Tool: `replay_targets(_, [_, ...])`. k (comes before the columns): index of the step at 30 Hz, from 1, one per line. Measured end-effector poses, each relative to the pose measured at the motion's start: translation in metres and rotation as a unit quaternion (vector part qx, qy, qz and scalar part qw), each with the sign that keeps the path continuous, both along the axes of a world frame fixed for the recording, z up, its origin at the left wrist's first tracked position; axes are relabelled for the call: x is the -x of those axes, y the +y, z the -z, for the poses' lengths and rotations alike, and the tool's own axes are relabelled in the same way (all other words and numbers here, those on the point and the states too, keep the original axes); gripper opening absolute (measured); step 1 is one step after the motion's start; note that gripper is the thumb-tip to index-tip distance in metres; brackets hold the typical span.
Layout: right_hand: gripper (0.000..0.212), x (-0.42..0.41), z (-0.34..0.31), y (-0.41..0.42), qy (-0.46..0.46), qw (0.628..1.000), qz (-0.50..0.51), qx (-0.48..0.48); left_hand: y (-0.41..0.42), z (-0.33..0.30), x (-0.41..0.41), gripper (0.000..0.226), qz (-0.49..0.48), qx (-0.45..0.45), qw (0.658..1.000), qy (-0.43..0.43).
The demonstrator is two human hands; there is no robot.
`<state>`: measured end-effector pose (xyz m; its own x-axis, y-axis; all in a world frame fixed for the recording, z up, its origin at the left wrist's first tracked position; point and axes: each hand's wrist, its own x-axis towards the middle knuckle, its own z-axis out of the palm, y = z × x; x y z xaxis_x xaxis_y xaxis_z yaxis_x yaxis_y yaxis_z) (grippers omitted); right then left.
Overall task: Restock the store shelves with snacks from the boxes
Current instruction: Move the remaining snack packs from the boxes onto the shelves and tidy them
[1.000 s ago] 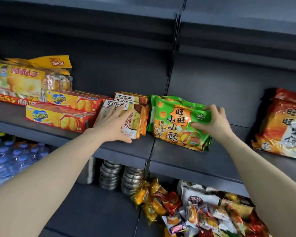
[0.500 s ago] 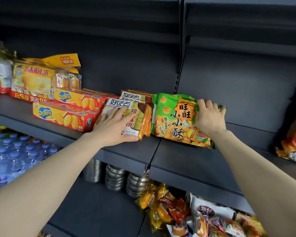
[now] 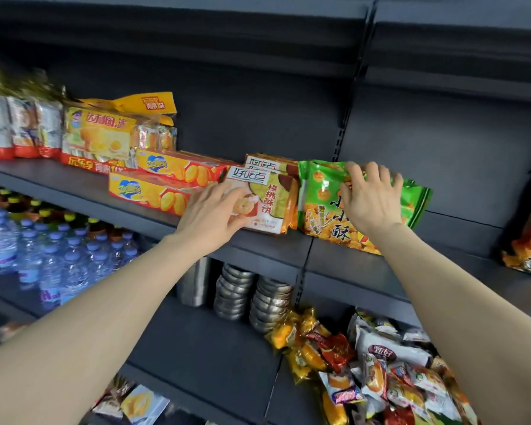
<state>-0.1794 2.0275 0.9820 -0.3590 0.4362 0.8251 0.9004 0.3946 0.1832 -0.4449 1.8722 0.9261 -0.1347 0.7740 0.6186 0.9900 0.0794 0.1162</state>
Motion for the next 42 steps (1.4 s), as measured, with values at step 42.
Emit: replay_targets(42, [0.046, 0.293, 0.746, -0.321, -0.311, 0.779, -0.233, 0.492, -0.41, 0.687, 0.15, 0.058, -0.247, 0.395, 0.844, -0.267])
